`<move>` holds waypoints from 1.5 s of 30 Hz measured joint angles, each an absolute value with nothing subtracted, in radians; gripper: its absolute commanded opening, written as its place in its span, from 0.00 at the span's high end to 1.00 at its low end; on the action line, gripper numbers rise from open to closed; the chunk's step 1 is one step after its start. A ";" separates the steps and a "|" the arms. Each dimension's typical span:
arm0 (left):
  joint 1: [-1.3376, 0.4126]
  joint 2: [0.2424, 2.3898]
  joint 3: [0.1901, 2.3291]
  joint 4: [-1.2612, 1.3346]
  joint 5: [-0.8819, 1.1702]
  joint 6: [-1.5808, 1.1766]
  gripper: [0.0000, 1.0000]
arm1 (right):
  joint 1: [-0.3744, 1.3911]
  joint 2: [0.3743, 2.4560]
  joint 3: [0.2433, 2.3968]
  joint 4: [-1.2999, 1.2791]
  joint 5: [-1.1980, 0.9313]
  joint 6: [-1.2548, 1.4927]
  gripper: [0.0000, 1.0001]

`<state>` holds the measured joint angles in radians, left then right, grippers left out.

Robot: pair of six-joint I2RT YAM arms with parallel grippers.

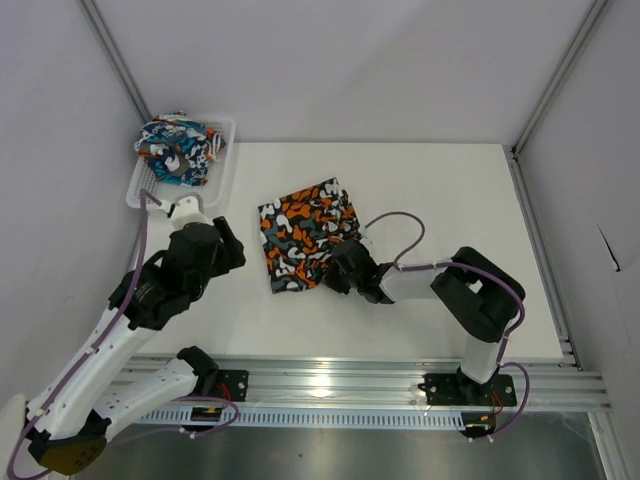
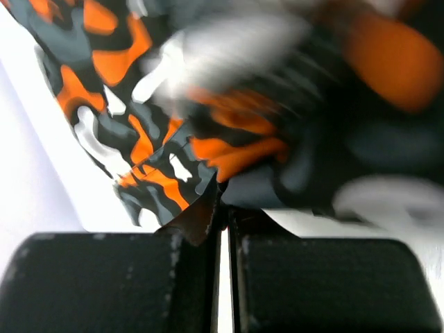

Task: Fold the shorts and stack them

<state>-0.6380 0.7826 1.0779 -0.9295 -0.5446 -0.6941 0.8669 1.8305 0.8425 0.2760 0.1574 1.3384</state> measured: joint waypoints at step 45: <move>-0.864 1.052 0.682 -0.472 -0.258 -0.700 0.37 | 0.612 1.327 0.797 -0.410 -0.178 0.284 0.20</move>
